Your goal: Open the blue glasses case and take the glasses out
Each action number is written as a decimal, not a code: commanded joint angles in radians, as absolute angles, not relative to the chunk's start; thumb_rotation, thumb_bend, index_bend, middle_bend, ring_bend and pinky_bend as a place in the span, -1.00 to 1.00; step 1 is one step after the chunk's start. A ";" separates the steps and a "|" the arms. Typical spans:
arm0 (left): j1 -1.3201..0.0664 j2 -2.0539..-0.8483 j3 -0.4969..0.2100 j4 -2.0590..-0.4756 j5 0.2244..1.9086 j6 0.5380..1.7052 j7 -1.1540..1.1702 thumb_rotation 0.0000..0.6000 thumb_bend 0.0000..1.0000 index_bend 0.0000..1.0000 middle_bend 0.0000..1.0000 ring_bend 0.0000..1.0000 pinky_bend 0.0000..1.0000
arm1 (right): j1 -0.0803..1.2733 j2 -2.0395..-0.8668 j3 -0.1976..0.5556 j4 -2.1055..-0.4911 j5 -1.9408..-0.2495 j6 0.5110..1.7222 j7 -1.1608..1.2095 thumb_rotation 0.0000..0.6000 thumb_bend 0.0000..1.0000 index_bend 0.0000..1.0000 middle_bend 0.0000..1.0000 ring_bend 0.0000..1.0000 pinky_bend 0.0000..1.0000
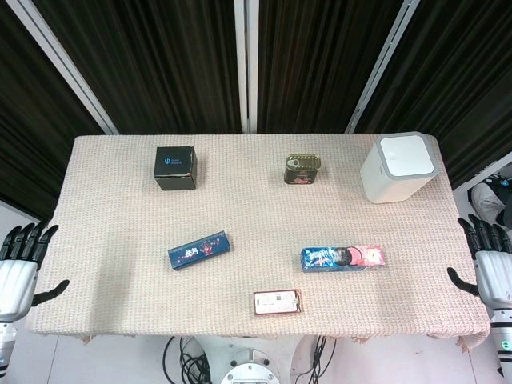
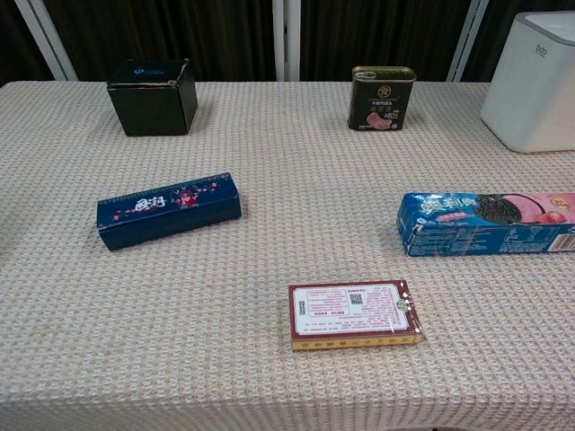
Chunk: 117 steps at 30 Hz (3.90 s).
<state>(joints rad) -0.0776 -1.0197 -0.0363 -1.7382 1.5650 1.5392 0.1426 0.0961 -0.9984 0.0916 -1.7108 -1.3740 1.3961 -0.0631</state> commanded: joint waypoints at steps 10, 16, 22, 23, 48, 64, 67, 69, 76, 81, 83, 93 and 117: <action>-0.084 -1.013 -0.031 -1.772 1.583 1.531 0.187 1.00 -0.75 -0.85 -0.95 -1.00 -1.00 | 0.093 -0.993 0.091 -1.698 -1.376 1.397 -0.038 1.00 -0.61 -1.00 -1.00 -1.00 -1.00; -0.109 -1.014 -0.035 -1.800 1.579 1.492 0.210 1.00 -0.75 -0.85 -0.92 -1.00 -1.00 | 0.094 -0.986 0.097 -1.700 -1.367 1.395 -0.030 1.00 -0.61 -1.00 -1.00 -1.00 -1.00; -0.143 -1.035 -0.043 -1.820 1.568 1.443 0.222 1.00 -0.76 -0.85 -0.91 -1.00 -1.00 | 0.092 -0.980 0.096 -1.695 -1.368 1.394 -0.020 1.00 -0.61 -1.00 -1.00 -1.00 -1.00; -0.150 -1.040 -0.045 -1.824 1.568 1.434 0.221 1.00 -0.76 -0.85 -0.90 -1.00 -1.00 | 0.092 -0.978 0.096 -1.694 -1.366 1.394 -0.019 1.00 -0.61 -1.00 -1.00 -1.00 -1.00; -0.454 -1.346 -0.159 -1.821 1.265 1.079 0.402 1.00 -0.68 -0.78 -0.62 -0.69 -0.82 | 0.100 -0.967 0.106 -1.680 -1.343 1.371 0.007 1.00 -0.61 -1.00 -1.00 -1.00 -1.00; -0.543 -1.482 -0.165 -1.737 1.109 1.047 0.469 1.00 -0.64 -0.76 -0.52 -0.61 -0.73 | 0.102 -0.966 0.101 -1.678 -1.342 1.358 0.017 1.00 -0.61 -1.00 -1.00 -1.00 -1.00; -0.550 -1.492 -0.162 -1.722 1.098 1.049 0.469 1.00 -0.61 -0.76 -0.51 -0.61 -0.73 | 0.101 -0.964 0.101 -1.679 -1.342 1.359 0.020 1.00 -0.61 -1.00 -1.00 -1.00 -1.00; -0.555 -1.495 -0.159 -1.717 1.089 1.048 0.472 1.00 -0.59 -0.76 -0.50 -0.61 -0.73 | 0.100 -0.961 0.101 -1.678 -1.340 1.359 0.022 1.00 -0.61 -1.00 -1.00 -1.00 -1.00; -0.567 -1.499 -0.146 -1.715 1.075 1.052 0.476 1.00 -0.58 -0.76 -0.46 -0.61 -0.74 | 0.102 -0.961 0.099 -1.674 -1.332 1.345 0.026 1.00 -0.61 -1.00 -1.00 -1.00 -1.00; -0.573 -1.502 -0.142 -1.709 1.063 1.055 0.470 1.00 -0.57 -0.76 -0.44 -0.61 -0.74 | 0.104 -0.964 0.097 -1.670 -1.329 1.337 0.023 1.00 -0.61 -1.00 -1.00 -1.00 -1.00; -0.576 -1.503 -0.141 -1.706 1.060 1.056 0.468 1.00 -0.56 -0.76 -0.43 -0.61 -0.74 | 0.105 -0.963 0.097 -1.671 -1.328 1.334 0.023 1.00 -0.61 -1.00 -1.00 -1.00 -1.00; -0.588 -1.509 -0.132 -1.697 1.052 1.057 0.459 1.00 -0.42 -0.72 -0.33 -0.60 -0.74 | 0.108 -0.957 0.094 -1.675 -1.317 1.319 0.019 1.00 -0.61 -1.00 -1.00 -1.00 -1.00; -0.604 -1.471 -0.151 -1.727 0.961 1.008 0.358 1.00 -0.10 -0.64 0.10 -0.47 -0.73 | 0.110 -0.953 0.091 -1.674 -1.320 1.312 0.025 1.00 -0.61 -1.00 -1.00 -1.00 -1.00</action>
<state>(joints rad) -0.6023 -1.4771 -0.1477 -1.7227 0.9683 1.0152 0.3658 0.1104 -0.9533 0.0909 -1.6736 -1.3196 1.3121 0.0245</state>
